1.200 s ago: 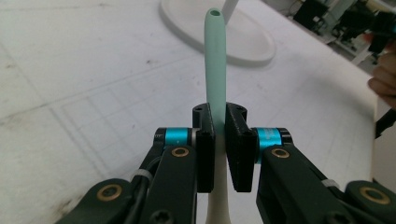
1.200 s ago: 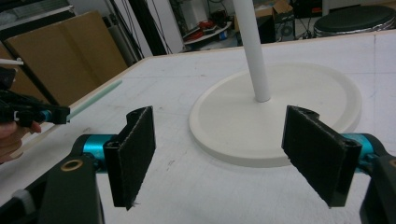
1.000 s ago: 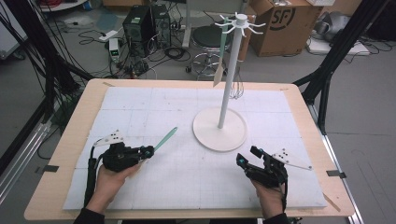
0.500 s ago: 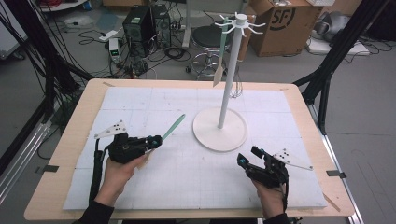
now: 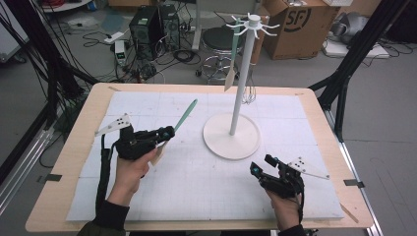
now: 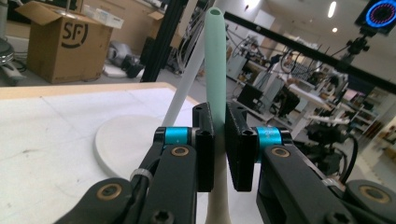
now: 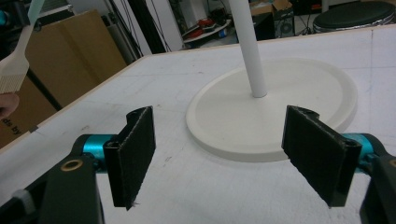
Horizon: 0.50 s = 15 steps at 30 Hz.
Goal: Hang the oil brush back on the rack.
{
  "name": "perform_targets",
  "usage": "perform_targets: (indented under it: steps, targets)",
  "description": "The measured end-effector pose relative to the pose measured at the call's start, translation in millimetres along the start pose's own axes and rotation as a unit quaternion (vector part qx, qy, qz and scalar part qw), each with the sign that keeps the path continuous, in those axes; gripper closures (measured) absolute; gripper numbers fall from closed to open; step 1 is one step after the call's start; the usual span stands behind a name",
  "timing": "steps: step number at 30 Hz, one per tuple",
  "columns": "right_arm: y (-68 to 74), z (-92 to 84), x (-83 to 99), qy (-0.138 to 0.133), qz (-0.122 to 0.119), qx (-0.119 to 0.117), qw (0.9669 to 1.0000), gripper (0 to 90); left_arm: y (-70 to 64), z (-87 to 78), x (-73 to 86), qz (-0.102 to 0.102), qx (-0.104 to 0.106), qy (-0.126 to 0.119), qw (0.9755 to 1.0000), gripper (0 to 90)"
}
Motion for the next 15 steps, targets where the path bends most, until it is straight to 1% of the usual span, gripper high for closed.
perform_targets:
  steps: [4, 8, 10, 11, 12, 15]
  targets:
    - [-0.2, 0.2, -0.2, -0.001, 0.000, -0.004, 1.0000, 25.1, -2.7, 1.2, -8.3, 0.007, 0.005, -0.014, 0.9999, 82.9]
    - [-0.8, 0.3, 0.2, 0.000, 0.002, -0.006, 1.0000, 25.1, -6.2, 4.2, -19.7, 0.007, 0.014, -0.031, 0.9994, 82.9]
    - [-0.8, 0.0, 0.1, -0.002, 0.003, -0.006, 1.0000, 25.1, -10.0, 7.5, -27.3, 0.013, 0.015, -0.035, 0.9992, 82.9]
    - [-0.6, -0.5, 0.1, -0.001, 0.003, -0.008, 1.0000, 25.1, -11.9, 9.3, -30.6, 0.015, 0.020, -0.037, 0.9990, 82.9]
    - [-0.7, -0.7, 0.0, -0.003, 0.003, -0.008, 1.0000, 25.1, -13.9, 10.8, -33.5, 0.018, 0.018, -0.040, 0.9989, 82.9]
    - [-0.7, -1.2, -0.2, -0.005, 0.004, -0.009, 0.9999, 25.1, -18.6, 13.6, -39.3, 0.031, 0.021, -0.041, 0.9984, 82.9]
Point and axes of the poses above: each handheld gripper's, and its own axes: z roughly forward along the jaws, x roughly out of its underside, y roughly to its left, the point moved 2 cm from there along z, roughly forward along the jaws, and after that the axes turned 12 degrees about y, right-handed, at the moved point
